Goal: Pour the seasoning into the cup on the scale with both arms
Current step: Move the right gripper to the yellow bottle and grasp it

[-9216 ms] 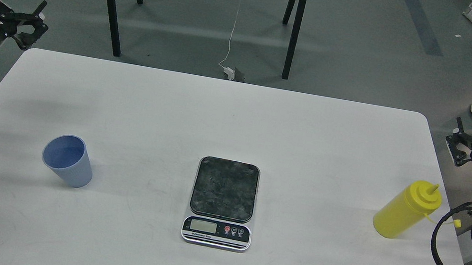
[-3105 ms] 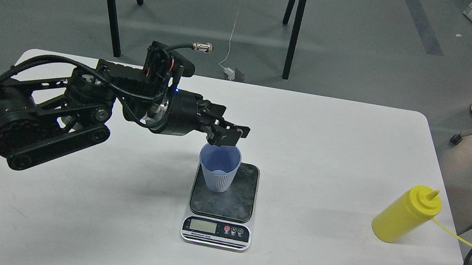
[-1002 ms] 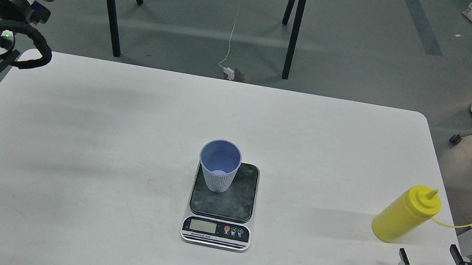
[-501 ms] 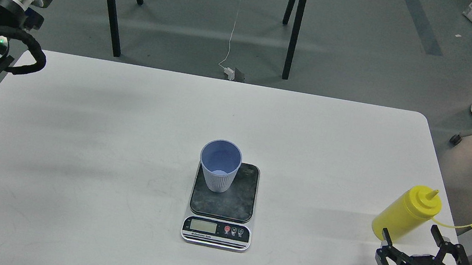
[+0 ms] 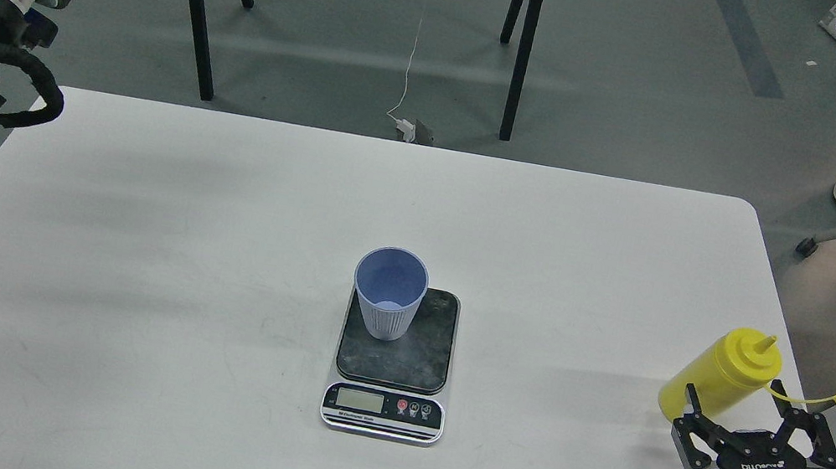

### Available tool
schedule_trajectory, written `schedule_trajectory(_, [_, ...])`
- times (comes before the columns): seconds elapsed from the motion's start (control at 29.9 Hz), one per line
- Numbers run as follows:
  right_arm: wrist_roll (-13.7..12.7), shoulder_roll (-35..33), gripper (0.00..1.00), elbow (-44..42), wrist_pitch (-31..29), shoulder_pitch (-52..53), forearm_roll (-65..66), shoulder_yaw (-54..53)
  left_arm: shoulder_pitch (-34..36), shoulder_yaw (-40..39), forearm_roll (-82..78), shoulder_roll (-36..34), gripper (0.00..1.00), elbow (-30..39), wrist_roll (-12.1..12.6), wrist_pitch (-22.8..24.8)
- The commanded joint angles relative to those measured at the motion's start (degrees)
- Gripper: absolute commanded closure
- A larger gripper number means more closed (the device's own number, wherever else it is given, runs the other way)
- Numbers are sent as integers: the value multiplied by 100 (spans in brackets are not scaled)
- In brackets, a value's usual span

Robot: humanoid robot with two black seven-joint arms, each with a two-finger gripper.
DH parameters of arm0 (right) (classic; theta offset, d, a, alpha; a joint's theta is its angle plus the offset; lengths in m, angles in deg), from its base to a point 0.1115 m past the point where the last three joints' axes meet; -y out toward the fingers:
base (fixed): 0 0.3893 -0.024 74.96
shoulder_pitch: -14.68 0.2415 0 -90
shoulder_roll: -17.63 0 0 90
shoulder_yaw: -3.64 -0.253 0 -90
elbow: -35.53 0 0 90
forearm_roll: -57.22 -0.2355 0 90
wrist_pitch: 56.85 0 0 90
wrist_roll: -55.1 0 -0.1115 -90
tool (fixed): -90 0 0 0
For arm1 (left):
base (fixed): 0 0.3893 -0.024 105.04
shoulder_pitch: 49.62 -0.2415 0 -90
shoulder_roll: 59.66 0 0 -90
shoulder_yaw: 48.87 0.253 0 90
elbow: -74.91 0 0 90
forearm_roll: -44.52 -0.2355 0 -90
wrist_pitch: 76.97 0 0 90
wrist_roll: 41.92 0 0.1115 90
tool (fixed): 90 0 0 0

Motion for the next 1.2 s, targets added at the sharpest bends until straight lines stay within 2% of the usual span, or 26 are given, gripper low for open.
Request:
schedule_trajectory(0.0, [11,17,5,-168,0,140,9,-8,0,3,0,13,0,0,0,0])
schedule_trajectory(0.37, [19,298,6,-687,0,720,44,238,-9,11,-8,-13,0,9,0,0])
schedule_trajectory(0.87, [11,386,7,-890,0,861,0,229,0,11,-8,-22,0,9,0,0])
schedule_trajectory(1.17, [2,386,27,-907,0,941,9,238,9,20,-8,-22,0,35,18,0])
